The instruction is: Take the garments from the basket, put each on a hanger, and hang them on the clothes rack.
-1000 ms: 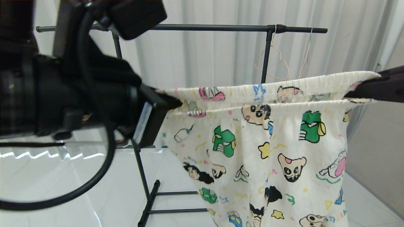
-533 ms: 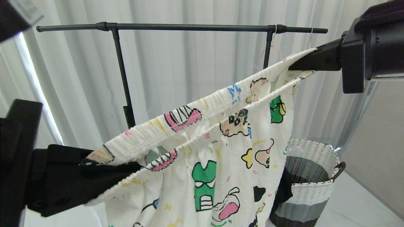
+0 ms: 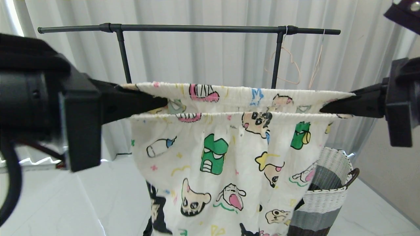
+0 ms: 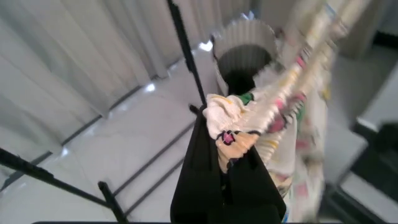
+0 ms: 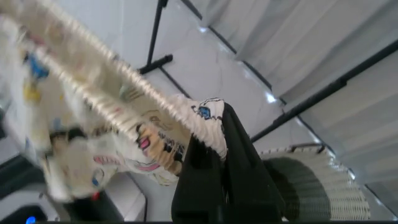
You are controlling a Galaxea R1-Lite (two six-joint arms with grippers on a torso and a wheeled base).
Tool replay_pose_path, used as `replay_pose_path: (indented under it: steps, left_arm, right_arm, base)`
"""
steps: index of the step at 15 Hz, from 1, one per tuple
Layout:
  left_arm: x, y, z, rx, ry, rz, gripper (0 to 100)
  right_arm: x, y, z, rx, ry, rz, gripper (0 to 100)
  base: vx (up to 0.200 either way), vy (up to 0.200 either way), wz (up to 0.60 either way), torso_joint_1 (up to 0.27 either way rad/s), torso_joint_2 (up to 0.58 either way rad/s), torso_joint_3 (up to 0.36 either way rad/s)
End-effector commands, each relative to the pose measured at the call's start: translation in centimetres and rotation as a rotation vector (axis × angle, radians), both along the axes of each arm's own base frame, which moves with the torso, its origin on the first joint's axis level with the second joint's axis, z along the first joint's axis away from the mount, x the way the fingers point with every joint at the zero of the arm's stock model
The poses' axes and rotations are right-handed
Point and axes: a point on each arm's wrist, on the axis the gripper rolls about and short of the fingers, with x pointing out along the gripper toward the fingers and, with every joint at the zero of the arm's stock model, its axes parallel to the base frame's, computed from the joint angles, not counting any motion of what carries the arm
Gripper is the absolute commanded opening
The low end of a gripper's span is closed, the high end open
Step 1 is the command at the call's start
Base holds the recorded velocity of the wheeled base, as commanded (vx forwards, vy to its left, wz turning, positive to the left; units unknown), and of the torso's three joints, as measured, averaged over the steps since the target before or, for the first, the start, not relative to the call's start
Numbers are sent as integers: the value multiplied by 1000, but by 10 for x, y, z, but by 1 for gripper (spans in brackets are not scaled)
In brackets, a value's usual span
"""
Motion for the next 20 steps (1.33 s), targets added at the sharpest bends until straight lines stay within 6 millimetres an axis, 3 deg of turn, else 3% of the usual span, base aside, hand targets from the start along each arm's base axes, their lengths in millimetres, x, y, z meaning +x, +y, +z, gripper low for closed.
replay_pose_path:
  steps: [1, 3, 4, 9, 11, 13, 14, 15, 16, 18, 20]
  left_arm:
    - [18, -9, -11, 45, 24, 40, 0]
    - [18, -11, -16, 61, 34, 31, 0]
    - [18, -12, -16, 64, 33, 29, 0]
    - [19, -12, -21, 82, 38, 49, 0]
    - [20, -3, -29, 139, 22, 133, 0]
    - [5, 28, -32, 165, -17, 182, 0]
    - [0, 51, -40, 177, -15, 266, 0]
    - [-1, 64, -46, 189, -6, 330, 0]
    - [2, 89, -58, 205, 27, 498, 0]
    - [4, 110, -68, 203, 74, 628, 0]
    - [7, 116, -75, 199, 105, 661, 0]
  right_arm:
    - [-16, -18, 0, 8, -7, 0, 0]
    - [-18, -20, -1, -5, 4, 0, 0]
    - [-18, -20, -2, -8, 7, 0, 100]
    - [-20, -20, -6, -12, 22, 20, 100]
    - [-20, -34, -12, -33, 27, -64, 100]
    - [-23, -74, -30, -111, 60, -331, 100]
    - [-31, -96, -40, -118, 81, -462, 100]
    - [-35, -106, -46, -122, 92, -535, 100]
    - [-41, -124, -59, -131, 119, -690, 100]
    - [-48, -137, -71, -146, 143, -822, 100]
    - [-48, -139, -73, -145, 150, -837, 100]
  base:
    - [0, 0, 0, 0, 0, 0]
    - [0, 0, 0, 0, 0, 0]
    - [0, 0, 0, 0, 0, 0]
    - [0, 0, 0, 0, 0, 0]
    - [0, 0, 0, 0, 0, 0]
    - [0, 0, 0, 0, 0, 0]
    - [0, 0, 0, 0, 0, 0]
    - [0, 0, 0, 0, 0, 0]
    - [0, 0, 0, 0, 0, 0]
    - [0, 0, 0, 0, 0, 0]
    - [0, 0, 0, 0, 0, 0]
